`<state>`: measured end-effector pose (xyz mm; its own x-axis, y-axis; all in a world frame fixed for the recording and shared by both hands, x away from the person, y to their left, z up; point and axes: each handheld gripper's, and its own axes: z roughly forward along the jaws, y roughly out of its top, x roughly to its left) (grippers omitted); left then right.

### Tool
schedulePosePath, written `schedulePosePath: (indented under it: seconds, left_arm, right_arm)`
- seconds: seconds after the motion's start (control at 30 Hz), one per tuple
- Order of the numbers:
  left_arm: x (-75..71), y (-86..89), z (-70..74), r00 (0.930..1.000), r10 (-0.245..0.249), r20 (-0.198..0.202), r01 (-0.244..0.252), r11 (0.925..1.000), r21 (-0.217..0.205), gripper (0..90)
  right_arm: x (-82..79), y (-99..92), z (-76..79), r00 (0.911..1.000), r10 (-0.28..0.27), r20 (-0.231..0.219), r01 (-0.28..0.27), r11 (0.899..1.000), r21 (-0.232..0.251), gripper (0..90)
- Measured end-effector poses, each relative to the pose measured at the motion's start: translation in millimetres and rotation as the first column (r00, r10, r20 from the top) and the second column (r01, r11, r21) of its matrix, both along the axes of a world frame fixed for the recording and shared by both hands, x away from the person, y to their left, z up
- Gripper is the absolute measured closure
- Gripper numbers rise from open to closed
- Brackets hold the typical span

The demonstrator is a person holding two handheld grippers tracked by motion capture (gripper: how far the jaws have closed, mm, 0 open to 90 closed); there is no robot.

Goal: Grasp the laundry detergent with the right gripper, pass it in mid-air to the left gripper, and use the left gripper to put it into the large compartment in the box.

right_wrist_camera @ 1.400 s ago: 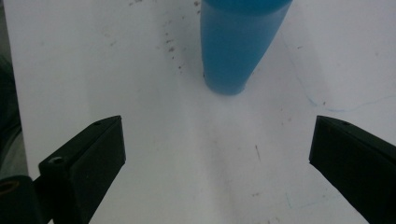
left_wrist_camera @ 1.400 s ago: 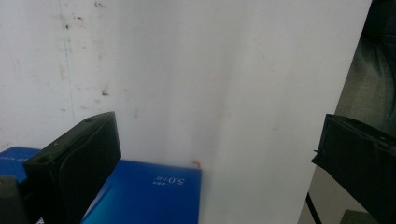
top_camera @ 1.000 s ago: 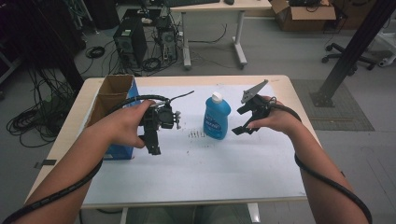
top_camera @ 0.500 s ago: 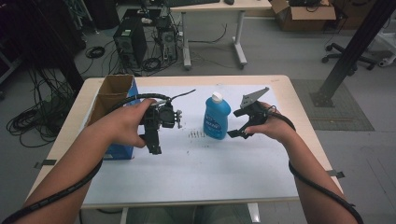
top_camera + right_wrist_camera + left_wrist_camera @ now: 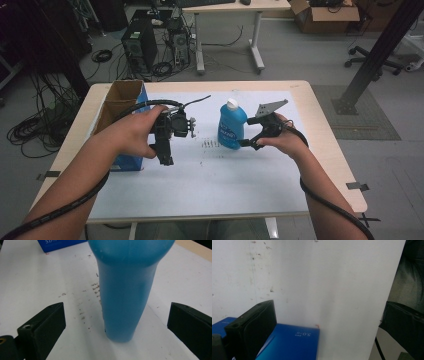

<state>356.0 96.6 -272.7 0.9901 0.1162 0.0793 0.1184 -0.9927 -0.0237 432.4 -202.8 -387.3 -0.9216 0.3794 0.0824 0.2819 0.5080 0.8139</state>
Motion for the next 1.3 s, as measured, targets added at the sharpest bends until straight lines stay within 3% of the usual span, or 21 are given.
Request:
schedulePosePath:
  seconds: [0.1,0.63,0.9,1.3]
  left_arm:
    - [-0.4,-0.1,1.7,1.0000,0.001,0.001,-0.001,1.0000,0.001,0.2]
    - [0.7,-0.3,2.0,0.9999,-0.006,0.009,0.006,1.0000,-0.005,0.2]
    - [1.3,-1.1,0.5,0.9999,-0.010,0.007,0.010,0.9999,-0.006,0.2]
    - [0.6,0.0,-0.2,0.9999,-0.014,0.008,0.014,0.9998,-0.012,0.2]
  right_arm:
    - [1.2,1.8,-4.8,0.9997,-0.020,0.013,0.019,0.999,0.040,1.7]
    - [5.8,13.8,-22.5,0.9973,-0.067,0.030,0.063,0.990,0.129,1.2]
    - [9.9,17.8,-32.0,0.9960,-0.084,0.028,0.080,0.987,0.141,1.2]
    - [11.3,25.0,-42.0,0.9903,-0.130,0.048,0.118,0.973,0.198,1.0]
